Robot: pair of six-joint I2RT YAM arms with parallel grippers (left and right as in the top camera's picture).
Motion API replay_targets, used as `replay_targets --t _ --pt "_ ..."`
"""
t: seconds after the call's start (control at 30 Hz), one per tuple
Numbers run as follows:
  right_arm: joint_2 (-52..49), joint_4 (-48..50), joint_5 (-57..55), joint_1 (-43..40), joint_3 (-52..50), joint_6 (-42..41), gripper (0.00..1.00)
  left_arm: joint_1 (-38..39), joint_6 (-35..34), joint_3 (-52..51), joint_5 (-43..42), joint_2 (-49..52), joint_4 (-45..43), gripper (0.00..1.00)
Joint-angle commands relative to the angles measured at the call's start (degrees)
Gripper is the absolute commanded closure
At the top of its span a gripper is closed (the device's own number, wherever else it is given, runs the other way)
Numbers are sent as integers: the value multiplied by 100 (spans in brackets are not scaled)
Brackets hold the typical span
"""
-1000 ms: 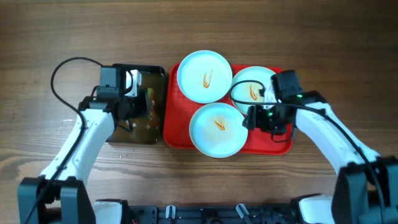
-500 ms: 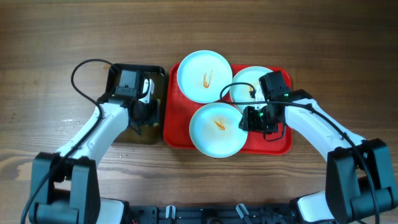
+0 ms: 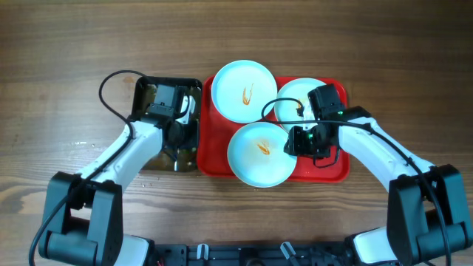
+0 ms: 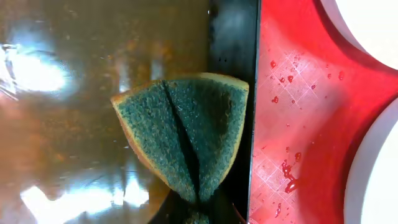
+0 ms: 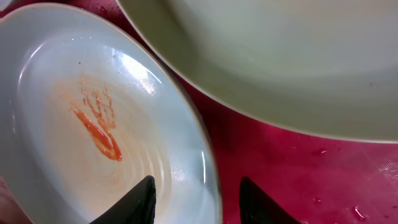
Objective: Clean dirty plates on tray and stack at the side
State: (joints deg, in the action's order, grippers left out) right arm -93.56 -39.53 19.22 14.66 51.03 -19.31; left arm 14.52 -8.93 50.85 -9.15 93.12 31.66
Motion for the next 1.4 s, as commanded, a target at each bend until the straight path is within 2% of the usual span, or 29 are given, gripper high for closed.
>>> replay_targets --t 0.0,0.17,0.27,0.3,0.4,0.47,0.5,0.57,0.67,0.77,0.9,1.07,1.13,1.23,1.37 --pt "-74 26 -35 17 -15 -26 55 68 -55 50 -15 -4 -9 96" --pt "-74 -20 -35 17 -15 -17 55 70 -57 258 564 -498 275 96" --pt "-74 -42 -35 17 -20 -20 58 70 -446 409 546 -909 284 96" --pt "-74 -31 -35 17 -39 -20 62 70 -625 409 361 -1003 247 96" --pt "-74 -7 -35 17 -151 -24 78 190 -699 404 -1060 -1016 -87 96" --pt "-74 0 -33 17 -166 -33 89 426 -699 402 -1233 -951 -267 96" --pt "-74 2 -33 17 -166 -37 91 599 -699 402 -1231 -890 -393 96" --pt "-74 0 -35 17 -166 -37 92 901 -831 400 -1228 -745 -629 96" --pt "-74 33 -35 17 -166 -37 95 1377 -1657 391 -1233 -306 -1047 96" --pt "-74 52 -35 17 -166 -39 95 1899 -2177 391 -1768 249 -1799 96" --pt "-74 52 -35 17 -166 -39 95 2251 -2955 391 -1810 782 -2426 96" --pt "-74 52 -35 17 -166 -35 95 2400 -3508 391 -1886 1370 -2889 96" --pt "-74 52 -35 17 -166 -33 95 2398 -3501 391 -1853 1504 -2802 96" --pt "-74 55 -37 17 -166 -24 95 2363 -3427 393 -1152 1519 -2146 96" --pt "-74 57 -37 17 -166 -20 95 2100 -2653 393 -396 1154 -1257 96"
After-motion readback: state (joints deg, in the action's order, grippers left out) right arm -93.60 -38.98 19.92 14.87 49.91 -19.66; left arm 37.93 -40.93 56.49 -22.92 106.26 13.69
